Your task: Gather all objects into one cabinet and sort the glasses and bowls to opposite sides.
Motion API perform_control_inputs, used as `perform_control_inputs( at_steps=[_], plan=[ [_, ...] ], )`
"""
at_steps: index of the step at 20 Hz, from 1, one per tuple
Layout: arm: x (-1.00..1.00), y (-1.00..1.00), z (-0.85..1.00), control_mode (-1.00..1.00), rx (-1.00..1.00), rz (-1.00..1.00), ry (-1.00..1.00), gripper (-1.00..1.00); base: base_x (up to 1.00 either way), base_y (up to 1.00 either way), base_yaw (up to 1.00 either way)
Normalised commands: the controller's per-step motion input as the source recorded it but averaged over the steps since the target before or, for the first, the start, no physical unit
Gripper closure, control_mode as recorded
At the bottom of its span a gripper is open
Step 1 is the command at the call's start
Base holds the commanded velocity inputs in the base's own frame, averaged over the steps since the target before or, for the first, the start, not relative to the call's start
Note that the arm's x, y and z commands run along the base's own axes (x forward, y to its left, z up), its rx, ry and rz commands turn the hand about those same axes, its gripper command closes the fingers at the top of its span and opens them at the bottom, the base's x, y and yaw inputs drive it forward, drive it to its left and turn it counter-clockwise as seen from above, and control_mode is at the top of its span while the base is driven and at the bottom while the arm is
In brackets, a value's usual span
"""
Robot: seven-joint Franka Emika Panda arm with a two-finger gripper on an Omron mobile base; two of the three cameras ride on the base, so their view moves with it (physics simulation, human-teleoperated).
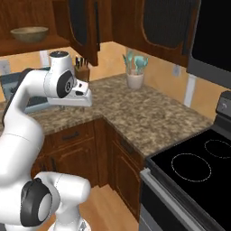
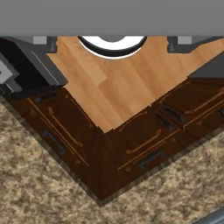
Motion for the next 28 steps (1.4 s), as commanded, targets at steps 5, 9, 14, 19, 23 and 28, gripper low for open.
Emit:
perform_control_inputs(
  at_steps=[5, 9, 14, 19, 23, 28],
  plan=[
    [0.00, 0.00, 0.00, 1.00, 0.00, 0.00, 0.00, -1.00, -0.25, -0.08, -0.41],
    [0.00, 0.00, 0.00, 1.00, 0.00, 0.00, 0.00, -1.00, -0.16, -0.01, -0.45],
    [0.00, 0.00, 0.00, 1.00, 0.00, 0.00, 0.00, -1.00, -0.13, 0.00, -0.46],
    [0.00, 0.00, 0.00, 1.00, 0.00, 0.00, 0.00, -1.00, -0.10, -0.01, -0.47],
    [0.00, 0.00, 0.00, 1.00, 0.00, 0.00, 0.00, -1.00, -0.11, -0.05, -0.47],
    [0.00, 0.00, 0.00, 1.00, 0.00, 0.00, 0.00, -1.00, -0.10, -0.08, -0.47]
  ],
)
